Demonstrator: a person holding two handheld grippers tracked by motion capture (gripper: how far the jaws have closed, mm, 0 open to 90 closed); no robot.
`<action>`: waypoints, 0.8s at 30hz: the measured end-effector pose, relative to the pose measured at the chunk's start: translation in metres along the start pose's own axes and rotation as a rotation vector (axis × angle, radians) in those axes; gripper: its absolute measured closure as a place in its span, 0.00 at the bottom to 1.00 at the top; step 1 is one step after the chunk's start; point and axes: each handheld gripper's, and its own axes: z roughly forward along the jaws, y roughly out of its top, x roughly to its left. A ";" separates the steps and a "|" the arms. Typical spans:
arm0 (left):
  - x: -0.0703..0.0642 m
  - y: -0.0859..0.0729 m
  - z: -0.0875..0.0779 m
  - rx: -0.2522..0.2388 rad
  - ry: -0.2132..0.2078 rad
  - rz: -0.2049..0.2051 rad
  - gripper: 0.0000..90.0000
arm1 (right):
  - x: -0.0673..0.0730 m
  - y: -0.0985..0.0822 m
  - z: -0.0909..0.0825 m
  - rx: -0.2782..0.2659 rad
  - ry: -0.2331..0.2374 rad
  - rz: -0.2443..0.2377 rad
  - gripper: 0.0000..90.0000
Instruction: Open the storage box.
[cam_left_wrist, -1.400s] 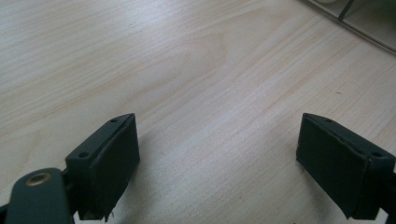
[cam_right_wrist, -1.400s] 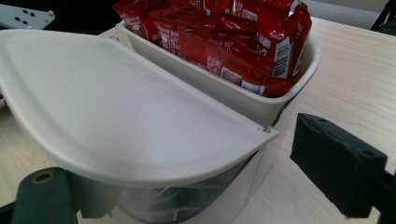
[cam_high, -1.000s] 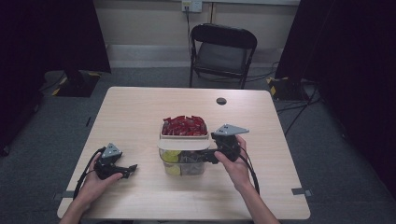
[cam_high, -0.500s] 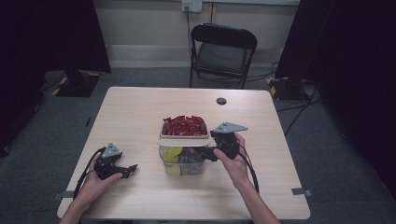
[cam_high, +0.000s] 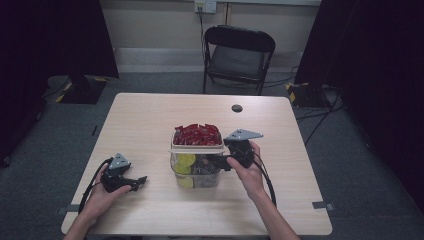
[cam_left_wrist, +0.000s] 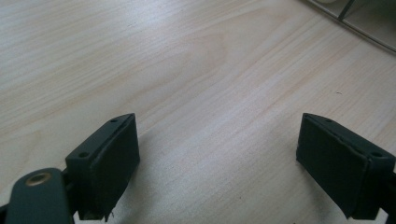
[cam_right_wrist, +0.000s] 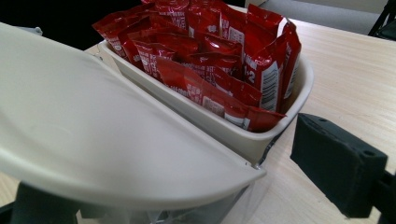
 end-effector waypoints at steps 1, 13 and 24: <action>0.000 0.000 0.000 0.000 0.000 0.001 0.14 | 0.000 0.000 0.001 0.001 -0.003 0.000 0.15; 0.000 0.000 0.000 0.000 0.000 0.001 0.14 | -0.005 0.004 0.004 -0.007 0.001 0.009 0.15; 0.000 0.000 0.000 0.000 0.000 0.001 0.14 | -0.011 0.011 0.008 -0.014 0.002 0.003 0.15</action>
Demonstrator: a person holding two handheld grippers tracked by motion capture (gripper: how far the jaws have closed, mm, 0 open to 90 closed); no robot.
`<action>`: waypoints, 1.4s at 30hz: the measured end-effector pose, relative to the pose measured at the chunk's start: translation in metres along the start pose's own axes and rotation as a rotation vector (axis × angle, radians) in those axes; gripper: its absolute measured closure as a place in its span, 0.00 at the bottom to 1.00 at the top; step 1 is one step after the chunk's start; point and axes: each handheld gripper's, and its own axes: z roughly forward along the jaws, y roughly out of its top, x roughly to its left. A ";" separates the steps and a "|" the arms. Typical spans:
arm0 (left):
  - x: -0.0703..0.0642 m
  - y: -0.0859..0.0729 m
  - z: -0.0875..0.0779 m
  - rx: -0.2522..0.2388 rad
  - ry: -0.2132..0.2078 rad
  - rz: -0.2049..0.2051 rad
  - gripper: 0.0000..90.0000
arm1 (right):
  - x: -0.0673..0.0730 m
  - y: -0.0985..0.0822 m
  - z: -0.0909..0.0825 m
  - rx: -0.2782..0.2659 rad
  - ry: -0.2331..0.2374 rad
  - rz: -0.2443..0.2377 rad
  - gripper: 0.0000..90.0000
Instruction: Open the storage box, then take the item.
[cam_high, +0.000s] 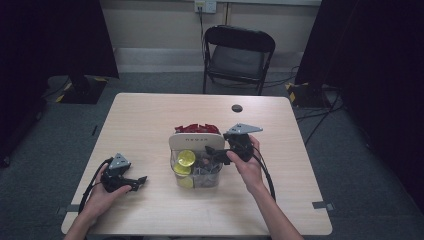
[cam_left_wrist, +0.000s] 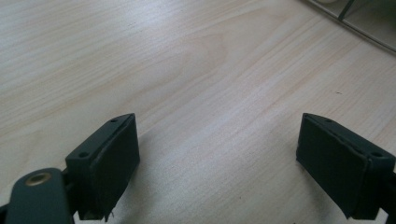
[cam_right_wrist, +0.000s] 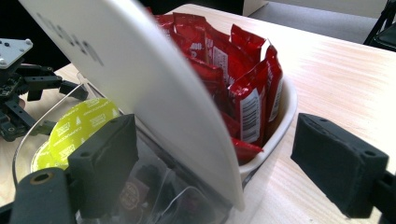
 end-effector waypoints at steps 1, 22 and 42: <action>0.000 0.000 0.000 -0.001 0.000 -0.001 0.14 | -0.001 0.000 0.000 -0.001 -0.003 0.002 0.15; -0.005 0.001 -0.002 0.015 0.018 -0.018 0.18 | -0.005 0.001 0.002 0.000 -0.014 0.017 0.14; -0.027 0.024 -0.025 -0.112 -0.057 -0.019 0.20 | -0.011 0.006 -0.007 -0.022 -0.025 0.024 0.14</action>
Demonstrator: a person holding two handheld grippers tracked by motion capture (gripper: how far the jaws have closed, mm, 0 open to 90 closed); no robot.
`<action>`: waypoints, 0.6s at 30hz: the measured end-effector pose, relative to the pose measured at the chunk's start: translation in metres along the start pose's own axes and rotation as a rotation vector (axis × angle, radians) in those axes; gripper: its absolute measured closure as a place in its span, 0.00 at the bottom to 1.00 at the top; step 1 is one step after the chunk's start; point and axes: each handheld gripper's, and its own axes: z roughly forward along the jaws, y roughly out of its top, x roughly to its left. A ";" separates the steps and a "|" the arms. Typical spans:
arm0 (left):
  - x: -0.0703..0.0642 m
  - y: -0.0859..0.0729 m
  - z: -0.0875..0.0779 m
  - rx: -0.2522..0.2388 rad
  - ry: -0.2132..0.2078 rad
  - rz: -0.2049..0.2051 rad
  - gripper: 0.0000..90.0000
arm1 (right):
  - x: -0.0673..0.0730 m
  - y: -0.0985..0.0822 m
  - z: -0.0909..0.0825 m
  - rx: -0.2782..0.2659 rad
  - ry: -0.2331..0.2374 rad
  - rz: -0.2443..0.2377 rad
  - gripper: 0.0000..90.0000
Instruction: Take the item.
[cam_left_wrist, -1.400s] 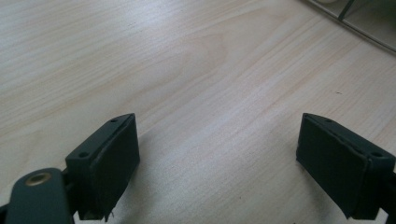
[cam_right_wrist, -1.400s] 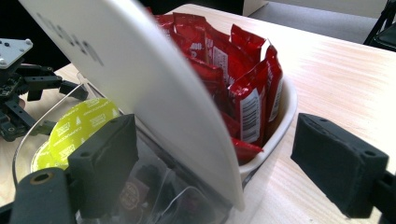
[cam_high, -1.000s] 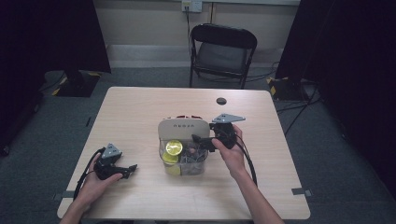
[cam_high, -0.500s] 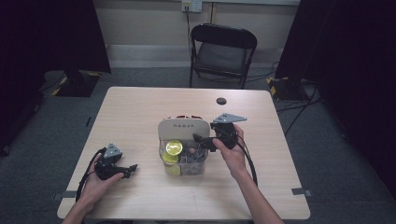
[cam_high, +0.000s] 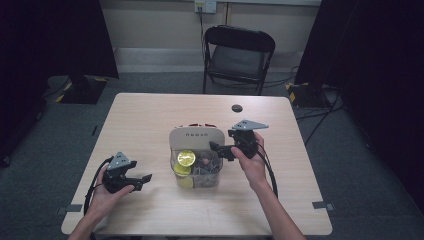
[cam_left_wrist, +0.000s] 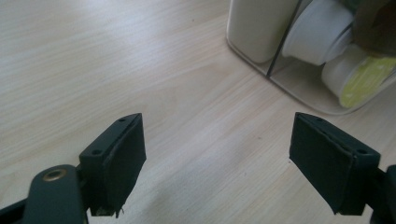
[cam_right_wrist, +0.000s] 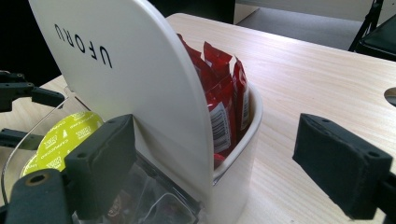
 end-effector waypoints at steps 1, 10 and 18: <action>-0.001 0.001 -0.001 -0.009 -0.011 -0.003 0.20 | 0.000 0.000 0.000 0.000 0.002 0.003 0.13; -0.014 0.013 -0.007 -0.039 -0.076 -0.015 0.24 | 0.002 -0.001 -0.001 -0.005 -0.011 0.011 0.15; -0.031 0.028 -0.014 -0.080 -0.134 -0.003 0.24 | 0.001 0.000 0.001 -0.006 0.002 0.010 0.14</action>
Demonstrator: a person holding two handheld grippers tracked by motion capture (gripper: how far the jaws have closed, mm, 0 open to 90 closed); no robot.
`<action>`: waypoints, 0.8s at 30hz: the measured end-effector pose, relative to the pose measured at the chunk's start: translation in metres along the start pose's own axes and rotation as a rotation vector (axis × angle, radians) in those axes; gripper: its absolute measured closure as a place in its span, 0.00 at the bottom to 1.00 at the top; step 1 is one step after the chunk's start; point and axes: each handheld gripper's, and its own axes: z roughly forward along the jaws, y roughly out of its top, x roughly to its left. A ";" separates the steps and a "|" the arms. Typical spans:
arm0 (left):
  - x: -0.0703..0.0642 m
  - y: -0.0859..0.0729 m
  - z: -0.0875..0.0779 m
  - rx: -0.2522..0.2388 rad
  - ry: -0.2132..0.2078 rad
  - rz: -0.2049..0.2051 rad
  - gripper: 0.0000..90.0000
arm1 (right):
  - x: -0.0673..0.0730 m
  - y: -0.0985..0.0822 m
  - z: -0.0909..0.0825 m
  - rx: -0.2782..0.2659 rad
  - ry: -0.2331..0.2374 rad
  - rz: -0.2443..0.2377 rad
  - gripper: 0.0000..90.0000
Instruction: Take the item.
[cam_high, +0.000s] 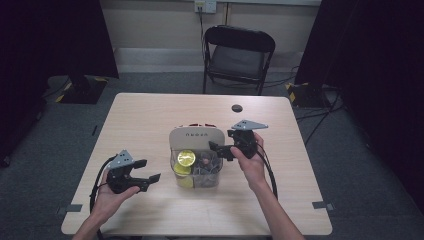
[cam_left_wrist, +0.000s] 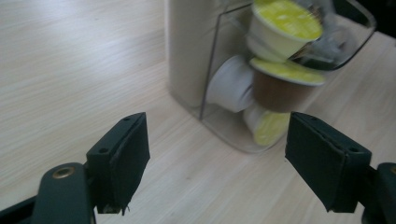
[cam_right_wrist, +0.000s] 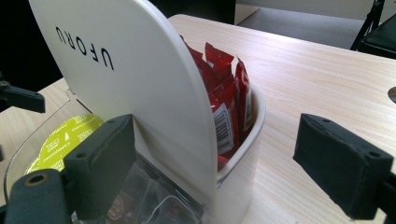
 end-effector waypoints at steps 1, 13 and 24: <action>-0.002 0.002 0.000 0.001 -0.016 0.002 0.24 | 0.000 0.000 0.000 0.000 -0.002 0.001 0.14; -0.031 0.036 0.001 -0.062 -0.103 0.076 0.27 | 0.002 -0.001 0.003 0.003 0.006 -0.002 0.14; -0.033 0.057 0.014 -0.095 -0.117 0.120 0.30 | 0.001 -0.001 0.000 -0.009 0.003 -0.001 0.14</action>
